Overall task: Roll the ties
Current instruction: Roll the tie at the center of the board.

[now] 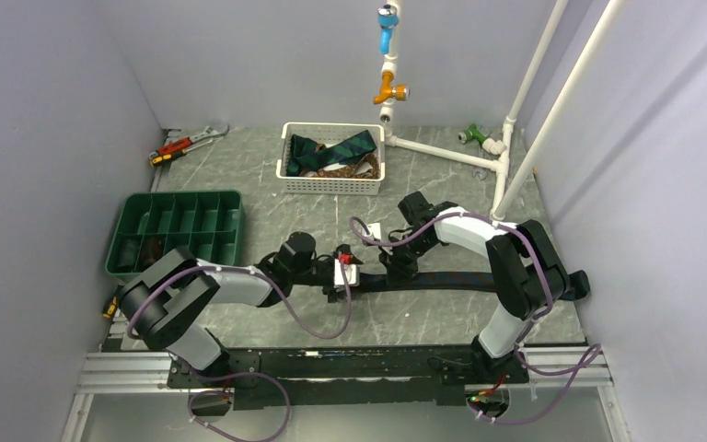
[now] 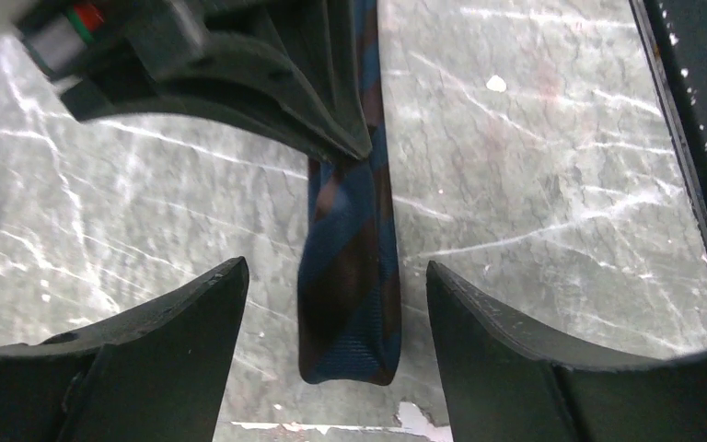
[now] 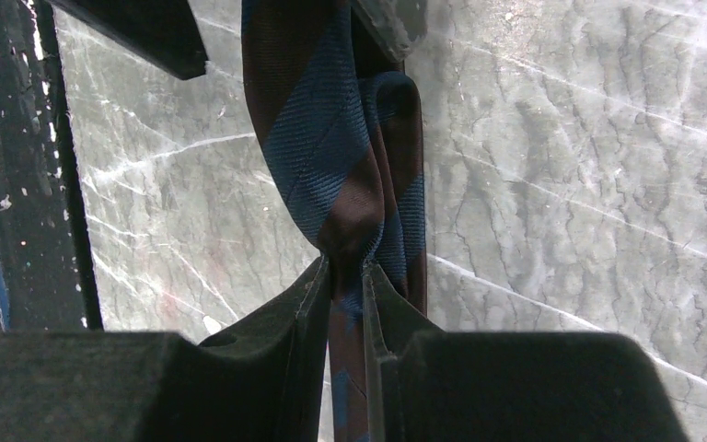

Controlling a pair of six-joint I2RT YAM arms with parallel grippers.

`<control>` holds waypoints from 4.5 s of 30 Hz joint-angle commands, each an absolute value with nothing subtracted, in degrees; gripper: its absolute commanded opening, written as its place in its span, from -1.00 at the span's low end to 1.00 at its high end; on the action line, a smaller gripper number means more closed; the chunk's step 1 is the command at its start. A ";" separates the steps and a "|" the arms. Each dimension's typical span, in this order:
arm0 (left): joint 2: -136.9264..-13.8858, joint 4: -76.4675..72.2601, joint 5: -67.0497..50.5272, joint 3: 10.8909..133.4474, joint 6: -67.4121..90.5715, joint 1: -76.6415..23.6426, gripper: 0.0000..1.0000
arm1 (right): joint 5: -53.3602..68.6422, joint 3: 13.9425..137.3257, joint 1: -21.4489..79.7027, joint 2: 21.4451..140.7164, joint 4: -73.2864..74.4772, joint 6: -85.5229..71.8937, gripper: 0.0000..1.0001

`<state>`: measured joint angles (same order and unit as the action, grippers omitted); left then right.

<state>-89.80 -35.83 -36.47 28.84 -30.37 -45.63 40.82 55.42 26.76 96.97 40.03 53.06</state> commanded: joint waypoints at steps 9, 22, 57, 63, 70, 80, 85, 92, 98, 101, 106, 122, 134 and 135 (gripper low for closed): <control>-90.15 -37.95 -40.72 30.39 -34.29 -46.79 -0.18 | 41.82 57.40 26.87 95.95 40.81 54.67 -0.58; -98.50 -23.88 -37.05 34.57 -36.96 -46.79 -0.49 | 44.37 60.17 26.83 95.00 45.84 56.47 -0.19; -102.29 -35.16 -39.72 34.64 -31.46 -45.71 -0.21 | 42.71 59.77 27.87 95.27 44.28 56.68 -0.25; -102.37 -32.14 -38.07 34.69 -32.58 -45.67 -0.35 | 42.42 60.05 28.08 99.47 43.84 55.49 -0.11; -102.05 -32.95 -39.24 33.16 -34.46 -45.60 -0.40 | 39.48 59.59 28.06 101.39 42.21 54.67 -0.04; -101.85 -32.10 -39.79 33.21 -35.57 -45.51 -0.38 | 39.36 62.75 28.27 103.19 46.28 57.29 0.65; -101.89 -31.80 -39.69 33.08 -35.67 -45.39 -0.39 | 36.52 61.29 28.91 102.85 43.65 57.20 0.19; -102.26 -31.25 -40.20 33.24 -35.57 -43.79 -0.42 | 35.37 58.64 28.96 100.72 42.16 57.13 -0.32; -98.78 -34.97 -40.65 31.54 -32.80 -42.64 0.27 | 35.35 58.30 29.16 101.21 41.94 56.99 -0.34; -94.61 -38.37 -40.59 29.51 -25.57 -40.43 0.43 | 35.46 58.11 29.22 101.27 42.09 56.78 -0.37; -89.52 -37.13 -41.68 25.50 -25.28 -38.11 0.55 | 35.63 57.89 29.36 101.39 42.32 56.85 -0.37; -89.88 -39.32 -42.03 29.88 -21.36 -41.15 -0.24 | 36.30 57.66 29.52 101.73 42.72 57.50 -0.50; -102.95 -45.01 -37.95 37.82 -19.36 -45.72 -0.16 | 38.88 58.28 29.54 101.02 43.16 57.75 -0.49; -103.77 -44.69 -37.74 37.99 -20.10 -45.85 -0.16 | 39.29 58.20 29.48 100.69 43.03 57.62 -0.48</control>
